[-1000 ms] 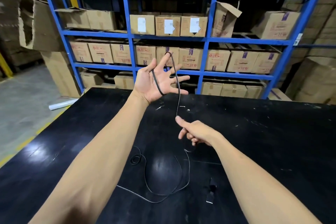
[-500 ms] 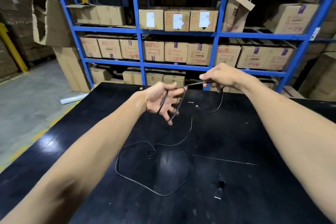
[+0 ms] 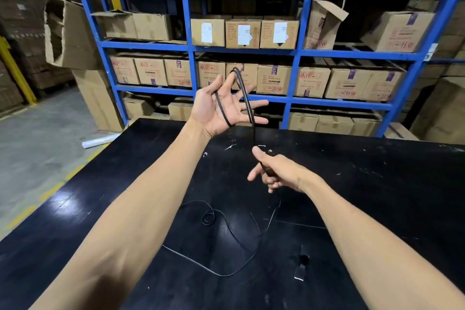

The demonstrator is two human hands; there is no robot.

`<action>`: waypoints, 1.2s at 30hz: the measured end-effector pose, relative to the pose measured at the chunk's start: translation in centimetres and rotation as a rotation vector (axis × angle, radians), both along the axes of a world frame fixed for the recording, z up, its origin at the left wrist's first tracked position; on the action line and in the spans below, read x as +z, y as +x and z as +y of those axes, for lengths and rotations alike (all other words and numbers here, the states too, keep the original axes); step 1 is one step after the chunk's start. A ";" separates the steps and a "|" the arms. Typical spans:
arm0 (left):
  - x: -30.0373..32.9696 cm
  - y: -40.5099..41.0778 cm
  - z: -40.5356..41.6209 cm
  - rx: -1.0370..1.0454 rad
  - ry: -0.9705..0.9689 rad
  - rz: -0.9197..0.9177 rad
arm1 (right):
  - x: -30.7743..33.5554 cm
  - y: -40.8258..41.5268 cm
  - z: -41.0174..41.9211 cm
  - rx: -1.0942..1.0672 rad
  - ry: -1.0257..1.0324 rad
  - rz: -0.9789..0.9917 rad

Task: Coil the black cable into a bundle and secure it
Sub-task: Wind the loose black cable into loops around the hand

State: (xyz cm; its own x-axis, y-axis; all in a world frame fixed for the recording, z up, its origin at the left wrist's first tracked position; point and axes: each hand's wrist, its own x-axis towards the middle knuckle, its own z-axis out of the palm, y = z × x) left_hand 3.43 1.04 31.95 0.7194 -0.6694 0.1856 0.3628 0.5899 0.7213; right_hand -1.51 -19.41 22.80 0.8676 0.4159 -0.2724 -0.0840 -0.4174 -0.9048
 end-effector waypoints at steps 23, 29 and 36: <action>-4.7 0.4 1.5 -0.004 0.671 0.163 | 7.3 2.2 -0.6 -0.013 -0.062 -0.304; -2.0 1.2 2.5 0.292 0.173 0.190 | 0.8 -0.6 -0.2 0.054 0.258 -0.063; 0.1 -0.2 2.0 -0.053 0.163 0.025 | -1.1 0.3 0.1 -0.094 -0.284 -0.244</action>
State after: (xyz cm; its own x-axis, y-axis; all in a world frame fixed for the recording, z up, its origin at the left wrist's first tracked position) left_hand 3.18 3.05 32.09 0.6852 -0.7263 0.0541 0.4095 0.4456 0.7961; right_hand -1.18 -19.35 21.65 0.9520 0.2687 -0.1463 0.0692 -0.6549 -0.7525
